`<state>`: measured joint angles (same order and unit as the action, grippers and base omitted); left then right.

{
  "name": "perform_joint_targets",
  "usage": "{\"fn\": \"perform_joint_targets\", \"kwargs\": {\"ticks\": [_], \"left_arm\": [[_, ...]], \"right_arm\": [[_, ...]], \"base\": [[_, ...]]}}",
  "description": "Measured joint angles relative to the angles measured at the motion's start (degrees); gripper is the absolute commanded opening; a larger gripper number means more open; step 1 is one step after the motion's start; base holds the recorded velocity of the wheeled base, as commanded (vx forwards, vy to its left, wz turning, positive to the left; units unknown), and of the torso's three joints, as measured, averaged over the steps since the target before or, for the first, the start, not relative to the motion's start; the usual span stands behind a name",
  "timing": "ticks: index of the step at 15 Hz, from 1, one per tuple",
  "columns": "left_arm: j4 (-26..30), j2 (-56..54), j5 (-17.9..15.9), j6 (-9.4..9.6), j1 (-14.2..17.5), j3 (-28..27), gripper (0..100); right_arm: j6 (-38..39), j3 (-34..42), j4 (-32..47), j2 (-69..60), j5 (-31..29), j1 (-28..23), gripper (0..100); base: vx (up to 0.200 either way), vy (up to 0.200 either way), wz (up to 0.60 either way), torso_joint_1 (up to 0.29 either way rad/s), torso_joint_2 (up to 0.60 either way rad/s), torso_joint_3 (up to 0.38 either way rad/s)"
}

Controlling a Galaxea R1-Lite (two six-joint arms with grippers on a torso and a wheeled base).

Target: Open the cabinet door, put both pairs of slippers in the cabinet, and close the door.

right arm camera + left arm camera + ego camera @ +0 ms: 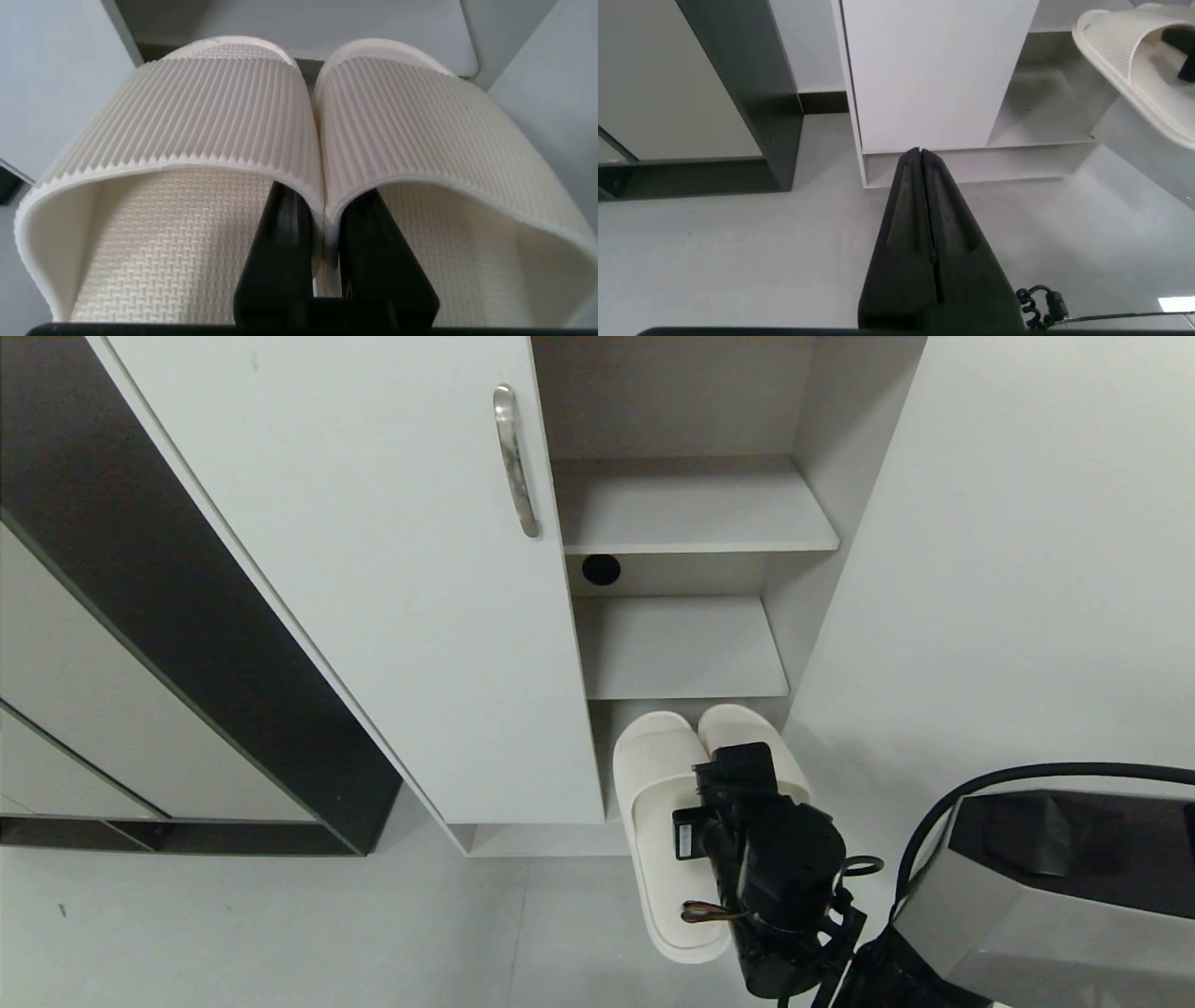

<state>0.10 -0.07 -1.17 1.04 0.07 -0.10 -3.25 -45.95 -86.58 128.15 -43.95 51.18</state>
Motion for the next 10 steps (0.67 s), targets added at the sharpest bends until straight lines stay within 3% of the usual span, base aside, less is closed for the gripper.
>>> {"fn": "perform_joint_targets", "kwargs": {"ticks": [10], "left_arm": [[0.0, 0.0, 0.0, 0.02, 0.0, 0.0, 0]], "right_arm": [[0.0, -0.7, 0.1, 1.9, 0.1, -0.6, 0]], "base": [[0.2, 0.0, 0.0, -0.001, 0.0, 0.002]]}}
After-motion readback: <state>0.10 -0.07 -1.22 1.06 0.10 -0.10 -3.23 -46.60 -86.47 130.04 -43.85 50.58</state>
